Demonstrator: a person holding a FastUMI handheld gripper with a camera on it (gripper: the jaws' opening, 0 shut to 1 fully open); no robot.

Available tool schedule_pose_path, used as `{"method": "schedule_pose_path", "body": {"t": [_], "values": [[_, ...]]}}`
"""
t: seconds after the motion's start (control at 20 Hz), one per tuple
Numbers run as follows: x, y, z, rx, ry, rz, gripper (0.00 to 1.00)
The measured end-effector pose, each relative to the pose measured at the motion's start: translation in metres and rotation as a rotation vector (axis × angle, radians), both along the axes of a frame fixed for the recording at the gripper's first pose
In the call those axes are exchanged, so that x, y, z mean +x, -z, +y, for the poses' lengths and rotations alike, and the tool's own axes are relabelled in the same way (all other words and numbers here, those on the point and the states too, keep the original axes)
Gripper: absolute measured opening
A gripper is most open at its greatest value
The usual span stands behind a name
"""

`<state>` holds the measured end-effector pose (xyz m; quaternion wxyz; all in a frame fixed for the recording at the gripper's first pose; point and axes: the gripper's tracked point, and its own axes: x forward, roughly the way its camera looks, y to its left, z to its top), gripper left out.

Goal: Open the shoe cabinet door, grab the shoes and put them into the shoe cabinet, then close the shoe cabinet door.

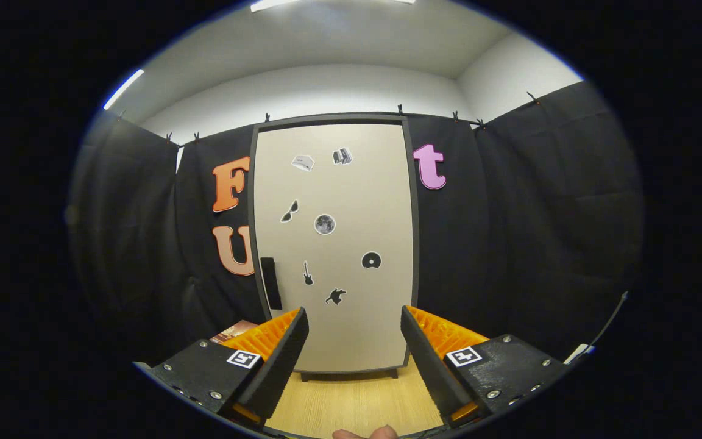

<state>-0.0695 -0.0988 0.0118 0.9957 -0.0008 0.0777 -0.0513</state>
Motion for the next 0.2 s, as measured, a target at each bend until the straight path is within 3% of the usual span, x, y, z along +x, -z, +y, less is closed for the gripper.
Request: {"method": "schedule_pose_path", "body": {"t": [0.2], "values": [[0.0036,0.0030,0.0023,0.003,0.001,0.003,0.95]]}}
